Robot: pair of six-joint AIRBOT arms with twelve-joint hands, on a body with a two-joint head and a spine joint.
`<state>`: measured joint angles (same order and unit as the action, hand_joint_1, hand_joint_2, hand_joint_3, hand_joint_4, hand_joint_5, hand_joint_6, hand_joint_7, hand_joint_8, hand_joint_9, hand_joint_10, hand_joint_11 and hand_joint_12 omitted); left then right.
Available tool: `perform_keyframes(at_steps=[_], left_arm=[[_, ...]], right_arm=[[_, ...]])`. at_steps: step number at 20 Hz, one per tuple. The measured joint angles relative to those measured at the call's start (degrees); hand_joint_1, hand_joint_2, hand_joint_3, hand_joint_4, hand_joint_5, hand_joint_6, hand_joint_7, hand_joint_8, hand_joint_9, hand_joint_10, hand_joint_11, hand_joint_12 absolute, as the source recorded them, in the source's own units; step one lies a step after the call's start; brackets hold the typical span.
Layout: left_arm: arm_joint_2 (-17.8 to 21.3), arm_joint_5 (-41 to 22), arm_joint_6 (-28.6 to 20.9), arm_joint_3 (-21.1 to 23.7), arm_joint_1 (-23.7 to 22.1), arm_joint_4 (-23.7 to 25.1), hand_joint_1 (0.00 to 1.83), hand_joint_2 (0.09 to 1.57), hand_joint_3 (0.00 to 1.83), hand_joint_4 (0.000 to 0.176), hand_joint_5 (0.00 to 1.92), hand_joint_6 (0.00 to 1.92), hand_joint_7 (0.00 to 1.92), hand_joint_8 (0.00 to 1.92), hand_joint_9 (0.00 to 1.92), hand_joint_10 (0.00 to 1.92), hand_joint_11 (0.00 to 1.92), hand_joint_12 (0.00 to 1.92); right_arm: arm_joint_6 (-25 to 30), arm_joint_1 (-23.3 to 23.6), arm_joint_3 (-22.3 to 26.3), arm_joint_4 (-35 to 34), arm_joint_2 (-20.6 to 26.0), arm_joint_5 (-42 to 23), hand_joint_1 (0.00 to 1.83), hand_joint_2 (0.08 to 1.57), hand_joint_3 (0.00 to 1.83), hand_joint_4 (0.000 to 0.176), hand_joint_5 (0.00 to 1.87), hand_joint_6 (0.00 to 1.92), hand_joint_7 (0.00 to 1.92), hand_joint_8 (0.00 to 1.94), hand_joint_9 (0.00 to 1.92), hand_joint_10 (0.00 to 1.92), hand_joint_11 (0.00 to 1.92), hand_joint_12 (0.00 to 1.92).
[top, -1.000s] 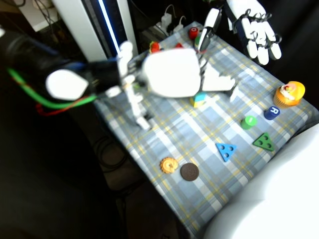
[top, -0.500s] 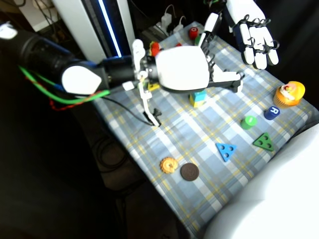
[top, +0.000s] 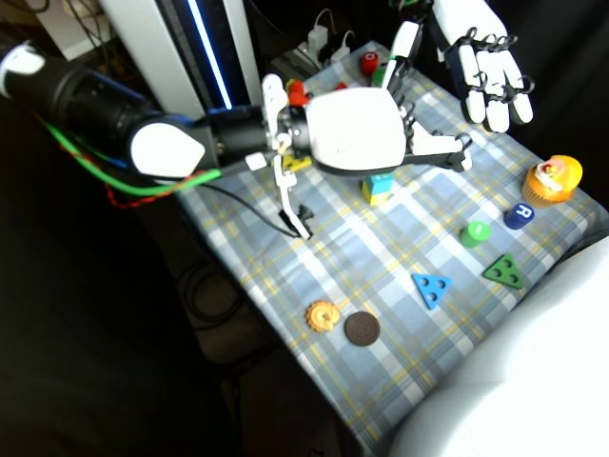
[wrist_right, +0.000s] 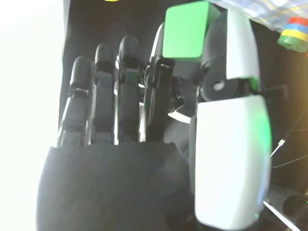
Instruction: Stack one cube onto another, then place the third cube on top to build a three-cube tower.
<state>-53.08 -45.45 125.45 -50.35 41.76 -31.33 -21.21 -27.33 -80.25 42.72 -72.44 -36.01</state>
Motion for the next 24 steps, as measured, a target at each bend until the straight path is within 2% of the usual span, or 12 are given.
perform_keyframes(at_steps=[2, 6, 9, 13, 15, 16, 17, 18, 19, 20, 24], left_arm=[[0.0, 0.0, 0.0, 0.0, 0.0, 0.0, 0.78, 0.84, 0.00, 0.176, 0.02, 0.00, 0.11, 0.00, 0.18, 0.00, 0.00, 0.00], [0.0, 0.0, 0.0, 0.0, -0.1, 0.0, 0.84, 0.82, 0.00, 0.176, 0.02, 0.00, 0.11, 0.00, 0.17, 0.00, 0.00, 0.00], [0.0, 0.0, 0.0, 0.0, -0.1, 0.0, 0.94, 0.79, 0.00, 0.176, 0.01, 0.00, 0.11, 0.00, 0.16, 0.00, 0.00, 0.00], [0.0, 0.0, 0.0, -0.1, -0.1, 0.0, 0.93, 0.79, 0.00, 0.176, 0.00, 0.00, 0.10, 0.00, 0.16, 0.00, 0.00, 0.00], [-0.2, 0.0, 0.0, -0.3, -0.1, -0.1, 0.88, 0.79, 0.00, 0.176, 0.01, 0.00, 0.11, 0.00, 0.17, 0.00, 0.00, 0.00], [-0.2, -0.1, 0.0, -0.3, -0.1, -0.2, 0.87, 0.78, 0.00, 0.176, 0.03, 0.01, 0.11, 0.00, 0.18, 0.01, 0.00, 0.00], [-0.2, 0.0, 0.0, -0.3, -0.1, -0.2, 0.89, 0.78, 0.00, 0.176, 0.02, 0.00, 0.11, 0.00, 0.17, 0.00, 0.00, 0.00], [-0.2, 0.0, 0.0, -0.3, -0.1, -0.2, 0.86, 0.79, 0.00, 0.176, 0.02, 0.01, 0.12, 0.00, 0.18, 0.00, 0.00, 0.00], [-0.2, 0.0, 0.0, -0.3, -0.1, -0.2, 0.84, 0.80, 0.00, 0.176, 0.02, 0.00, 0.12, 0.00, 0.17, 0.00, 0.01, 0.00], [-0.2, 0.0, 0.0, -0.3, -0.1, -0.2, 0.80, 0.82, 0.01, 0.176, 0.03, 0.01, 0.12, 0.00, 0.17, 0.00, 0.00, 0.00], [-0.2, 0.0, 0.0, -0.3, -0.1, -0.2, 0.78, 0.82, 0.01, 0.176, 0.03, 0.01, 0.13, 0.01, 0.18, 0.00, 0.00, 0.00]], right_arm=[[0.0, 0.0, 0.0, 0.0, 0.0, 0.1, 1.20, 1.02, 0.00, 0.000, 1.21, 0.58, 0.73, 0.00, 0.51, 0.00, 0.00, 0.94], [0.0, -0.2, 0.0, 0.0, 0.0, 0.6, 1.19, 1.02, 0.00, 0.000, 1.20, 0.60, 0.75, 0.01, 0.55, 0.01, 0.00, 1.04], [0.1, -0.2, 0.0, 0.0, 0.0, 0.8, 1.17, 1.03, 0.00, 0.000, 1.18, 0.65, 0.74, 0.00, 0.52, 0.00, 0.00, 1.00], [0.2, -0.3, -0.2, -0.1, 0.0, 0.9, 1.15, 1.03, 0.00, 0.000, 1.16, 0.67, 0.71, 0.00, 0.50, 0.00, 0.00, 1.00], [0.2, -0.5, -0.2, 0.0, 0.0, 1.2, 1.14, 1.03, 0.00, 0.000, 1.16, 0.69, 0.70, 0.00, 0.52, 0.01, 0.00, 1.08], [0.2, -0.5, -0.2, 0.0, 0.0, 1.2, 1.12, 1.04, 0.00, 0.010, 1.14, 0.71, 0.70, 0.00, 0.53, 0.01, 0.00, 1.12], [0.2, -0.5, -0.2, 0.0, 0.0, 1.2, 1.11, 1.05, 0.00, 0.031, 1.12, 0.75, 0.70, 0.00, 0.55, 0.01, 0.00, 1.15], [0.2, -0.5, -0.3, 0.0, 0.0, 1.1, 1.09, 0.96, 0.00, 0.000, 0.98, 0.35, 0.71, 0.01, 0.58, 0.02, 0.05, 1.16], [0.2, -0.5, -0.3, 0.0, 0.0, 1.2, 1.07, 0.94, 0.00, 0.000, 0.98, 0.15, 0.72, 0.01, 0.60, 0.02, 0.08, 1.14], [0.2, -0.5, -0.5, 0.0, 0.0, 1.2, 1.07, 0.93, 0.00, 0.000, 0.97, 0.06, 0.72, 0.00, 0.59, 0.02, 0.09, 1.09], [0.2, -0.5, -0.5, -0.1, 0.0, 1.2, 1.06, 0.90, 0.00, 0.000, 0.89, 0.00, 0.65, 0.00, 0.55, 0.00, 0.10, 0.99]])
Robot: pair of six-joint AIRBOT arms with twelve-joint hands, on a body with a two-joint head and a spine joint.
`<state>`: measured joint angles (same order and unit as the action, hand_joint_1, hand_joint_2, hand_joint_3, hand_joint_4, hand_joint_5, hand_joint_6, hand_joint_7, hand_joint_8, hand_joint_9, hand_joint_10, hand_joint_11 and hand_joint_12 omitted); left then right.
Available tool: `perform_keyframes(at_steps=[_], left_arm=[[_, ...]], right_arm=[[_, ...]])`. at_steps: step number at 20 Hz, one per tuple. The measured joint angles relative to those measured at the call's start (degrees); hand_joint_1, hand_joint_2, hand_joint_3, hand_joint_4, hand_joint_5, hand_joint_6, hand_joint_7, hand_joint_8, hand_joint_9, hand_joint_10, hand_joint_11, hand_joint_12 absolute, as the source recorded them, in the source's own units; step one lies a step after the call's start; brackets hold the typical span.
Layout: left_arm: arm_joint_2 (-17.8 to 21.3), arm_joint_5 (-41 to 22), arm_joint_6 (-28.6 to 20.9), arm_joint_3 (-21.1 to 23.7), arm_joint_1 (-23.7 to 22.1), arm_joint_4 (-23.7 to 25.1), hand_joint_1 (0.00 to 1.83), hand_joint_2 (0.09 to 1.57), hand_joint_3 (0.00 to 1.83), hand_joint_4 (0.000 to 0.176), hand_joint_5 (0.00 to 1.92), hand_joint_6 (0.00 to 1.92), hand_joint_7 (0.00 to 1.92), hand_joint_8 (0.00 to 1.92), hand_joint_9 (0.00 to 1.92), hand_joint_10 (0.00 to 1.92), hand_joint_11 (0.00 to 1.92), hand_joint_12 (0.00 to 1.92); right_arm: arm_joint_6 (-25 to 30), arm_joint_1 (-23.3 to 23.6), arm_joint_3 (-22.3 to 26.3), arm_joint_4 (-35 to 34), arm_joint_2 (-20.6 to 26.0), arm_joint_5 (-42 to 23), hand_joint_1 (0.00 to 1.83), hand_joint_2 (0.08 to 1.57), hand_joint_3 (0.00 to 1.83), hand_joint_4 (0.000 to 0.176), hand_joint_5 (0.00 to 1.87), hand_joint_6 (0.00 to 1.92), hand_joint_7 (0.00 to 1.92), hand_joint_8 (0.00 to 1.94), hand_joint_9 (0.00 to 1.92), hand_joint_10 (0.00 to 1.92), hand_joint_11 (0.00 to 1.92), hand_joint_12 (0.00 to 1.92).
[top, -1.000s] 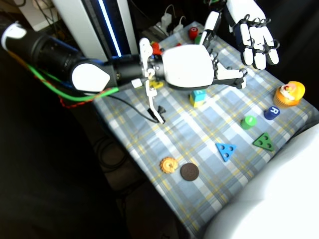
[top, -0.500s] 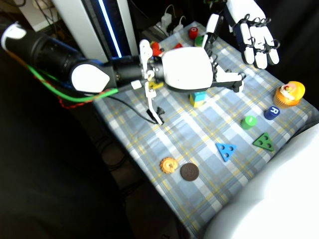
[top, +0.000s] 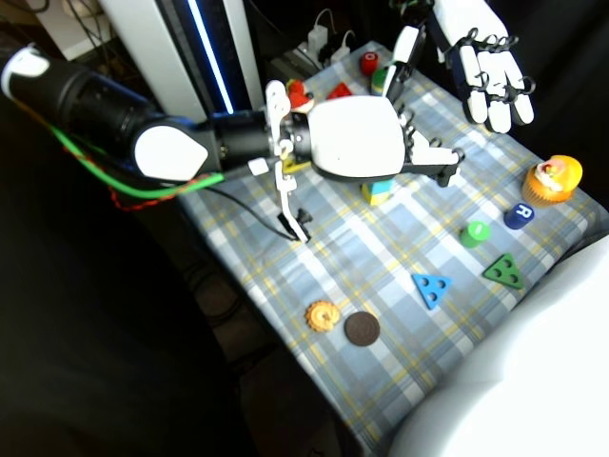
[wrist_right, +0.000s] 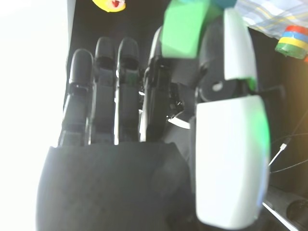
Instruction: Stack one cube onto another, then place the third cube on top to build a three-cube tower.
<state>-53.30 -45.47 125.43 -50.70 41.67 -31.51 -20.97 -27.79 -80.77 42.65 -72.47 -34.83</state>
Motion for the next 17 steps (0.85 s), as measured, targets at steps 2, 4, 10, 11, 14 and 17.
perform_keyframes(at_steps=[2, 4, 10, 11, 14, 17], left_arm=[[0.0, 0.0, 0.0, 0.0, 0.0, 0.0, 0.78, 0.82, 0.00, 0.176, 0.04, 0.01, 0.14, 0.01, 0.18, 0.00, 0.00, 0.00], [-0.1, 0.0, 0.0, 0.0, 0.0, -0.3, 0.78, 0.82, 0.01, 0.176, 0.03, 0.00, 0.13, 0.00, 0.17, 0.00, 0.00, 0.00], [1.9, -2.0, -5.4, 2.0, 0.5, 2.1, 0.78, 0.73, 0.00, 0.176, 0.03, 0.00, 0.11, 0.00, 0.12, 0.00, 0.05, 0.02], [3.3, -3.4, -10.0, 2.7, 1.0, 5.4, 0.69, 0.76, 0.01, 0.176, 0.04, 0.01, 0.11, 0.00, 0.12, 0.00, 0.10, 0.04], [6.8, -9.7, -24.8, 3.0, 3.7, 9.9, 0.74, 0.75, 0.00, 0.176, 0.03, 0.00, 0.10, 0.00, 0.05, 0.00, 0.04, 0.02], [10.0, -16.8, -42.7, 3.4, 8.4, 13.9, 0.74, 0.72, 0.00, 0.176, 0.00, 0.00, 0.04, 0.01, 0.00, 0.00, 0.00, 0.00]], right_arm=[[0.0, 0.0, 0.0, -0.5, 0.0, 0.0, 1.06, 0.91, 0.00, 0.000, 0.83, 0.00, 0.63, 0.00, 0.54, 0.00, 0.08, 0.98], [0.0, 0.0, 0.0, -0.7, 0.0, 0.0, 1.02, 0.89, 0.00, 0.000, 0.74, 0.00, 0.57, 0.00, 0.50, 0.00, 0.07, 0.94], [-0.5, -1.5, 4.5, -8.7, 5.9, -8.3, 0.75, 0.87, 0.00, 0.104, 0.00, 0.00, 0.00, 0.00, 0.00, 0.00, 0.00, 0.01], [-2.6, -3.1, 6.0, -12.9, 8.9, -11.1, 0.70, 0.86, 0.00, 0.138, 0.00, 0.00, 0.00, 0.00, 0.00, 0.00, 0.00, 0.00], [-8.7, -10.7, 10.6, -25.3, 16.4, -19.5, 0.59, 0.85, 0.00, 0.166, 0.00, 0.00, 0.00, 0.00, 0.00, 0.00, 0.00, 0.00], [-11.9, -18.7, 14.8, -33.3, 19.6, -28.1, 0.60, 0.94, 0.00, 0.151, 0.00, 0.00, 0.00, 0.00, 0.00, 0.00, 0.00, 0.00]])
